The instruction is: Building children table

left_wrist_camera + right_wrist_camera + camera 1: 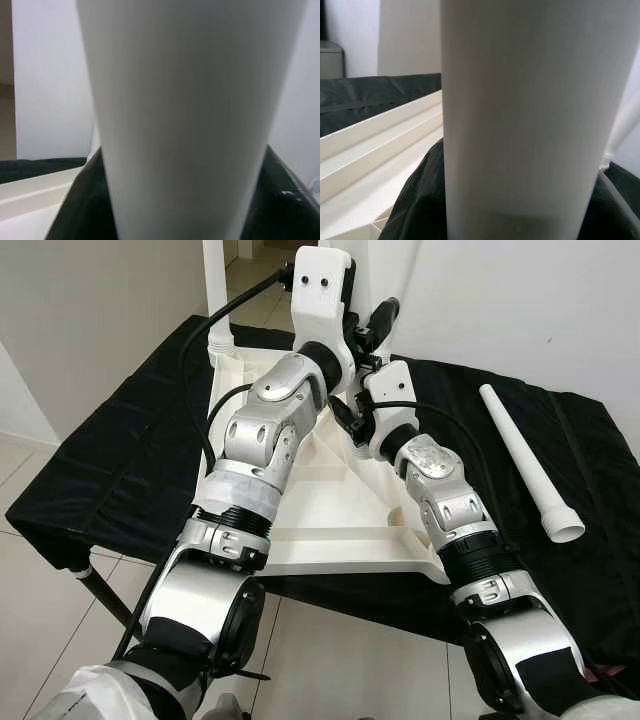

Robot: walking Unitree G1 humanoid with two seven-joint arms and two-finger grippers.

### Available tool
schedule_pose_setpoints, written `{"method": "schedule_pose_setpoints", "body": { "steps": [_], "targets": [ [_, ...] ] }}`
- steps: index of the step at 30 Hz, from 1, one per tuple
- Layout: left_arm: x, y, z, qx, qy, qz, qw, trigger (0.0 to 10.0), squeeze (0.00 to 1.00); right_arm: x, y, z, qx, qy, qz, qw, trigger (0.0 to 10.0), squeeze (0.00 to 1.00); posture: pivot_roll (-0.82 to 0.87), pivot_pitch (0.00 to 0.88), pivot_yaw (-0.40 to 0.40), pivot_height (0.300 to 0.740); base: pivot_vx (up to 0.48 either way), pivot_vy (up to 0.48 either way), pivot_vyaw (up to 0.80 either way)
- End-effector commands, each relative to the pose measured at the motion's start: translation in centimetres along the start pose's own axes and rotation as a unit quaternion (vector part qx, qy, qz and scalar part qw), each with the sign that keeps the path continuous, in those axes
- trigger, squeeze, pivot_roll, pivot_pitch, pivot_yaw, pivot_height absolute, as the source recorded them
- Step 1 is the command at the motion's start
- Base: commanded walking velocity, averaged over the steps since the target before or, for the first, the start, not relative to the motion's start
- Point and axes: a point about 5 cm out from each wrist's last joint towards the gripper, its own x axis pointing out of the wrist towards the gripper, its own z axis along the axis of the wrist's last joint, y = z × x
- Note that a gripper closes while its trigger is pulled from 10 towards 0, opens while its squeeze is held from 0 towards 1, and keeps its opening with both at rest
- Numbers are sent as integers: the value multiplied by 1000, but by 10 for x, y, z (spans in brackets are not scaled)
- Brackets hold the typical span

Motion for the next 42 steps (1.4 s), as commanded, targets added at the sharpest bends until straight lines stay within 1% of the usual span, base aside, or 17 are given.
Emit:
{"method": "schedule_pose_setpoints", "body": {
  "steps": [1,2,6,7,11,15,18,19,23,24,26,30,35,36,37,40,42],
  "targets": [
    [0,-11,-3,-8,7,-41,999,10000,1000,0,-7,-4,4,16,-26,1000,10000,0,-14,0,-41,740,0,0,0],
    [0,-12,-4,-12,9,-46,999,10000,1000,0,-9,-6,12,22,-42,999,10000,0,-12,0,-40,740,0,0,0],
    [-1,-14,-4,-14,12,-49,999,10000,1000,0,-10,-8,27,29,-61,997,10000,0,-12,0,-40,740,0,0,0],
    [-2,-14,-3,-14,12,-50,999,10000,0,-1,-11,-9,33,30,-67,997,10000,0,-10,0,-39,740,0,0,0],
    [-6,-15,2,-26,2,-56,998,10000,0,-2,-11,-10,44,30,-84,995,10000,0,-9,0,-39,740,0,0,0],
    [-10,-13,4,-23,-1,-53,998,10000,0,-4,-15,-13,56,33,-110,992,10000,0,-5,0,-41,740,0,0,0],
    [-19,-7,8,-29,-15,-37,999,10000,0,-11,-29,-20,84,41,-180,979,10000,0,-5,0,-44,740,0,0,0],
    [-19,-7,8,-29,-15,-37,999,10000,0,-11,-29,-20,84,41,-180,979,10000,0,-5,0,-44,740,0,0,0],
    [-28,-2,8,-39,-21,-25,999,10000,0,-18,-40,-25,108,45,-228,966,10000,0,-3,0,-48,740,0,0,0],
    [-28,-2,8,-39,-21,-25,999,10000,0,-18,-40,-25,108,45,-228,966,10000,0,-3,0,-48,740,0,0,0],
    [-38,3,3,-35,-16,-6,999,10000,0,-27,-46,-32,117,50,-258,958,10000,0,-1,0,-52,740,0,0,0],
    [-46,5,-4,-19,-11,1,1000,10000,0,-34,-45,-37,115,49,-263,957,10000,0,-1,0,-55,740,0,0,0],
    [-50,5,-7,-12,-9,2,1000,10000,0,-36,-43,-38,117,45,-263,957,10000,0,0,0,-57,740,0,0,0],
    [-53,6,-12,-9,3,7,1000,10000,0,-38,-40,-36,121,23,-248,961,10000,0,-4,0,-57,740,0,0,0],
    [-61,9,-25,-1,24,14,1000,10000,0,-43,-38,-38,114,7,-242,964,10000,0,-9,0,-57,740,0,0,0],
    [-67,10,-34,5,39,19,999,10000,0,-47,-37,-39,108,-4,-237,965,10000,0,-9,0,-58,740,0,0,0],
    [-77,11,-53,29,66,25,997,10000,0,-54,-37,-42,112,-19,-239,964,10000,0,-9,0,-60,740,0,0,0]
  ]
}}
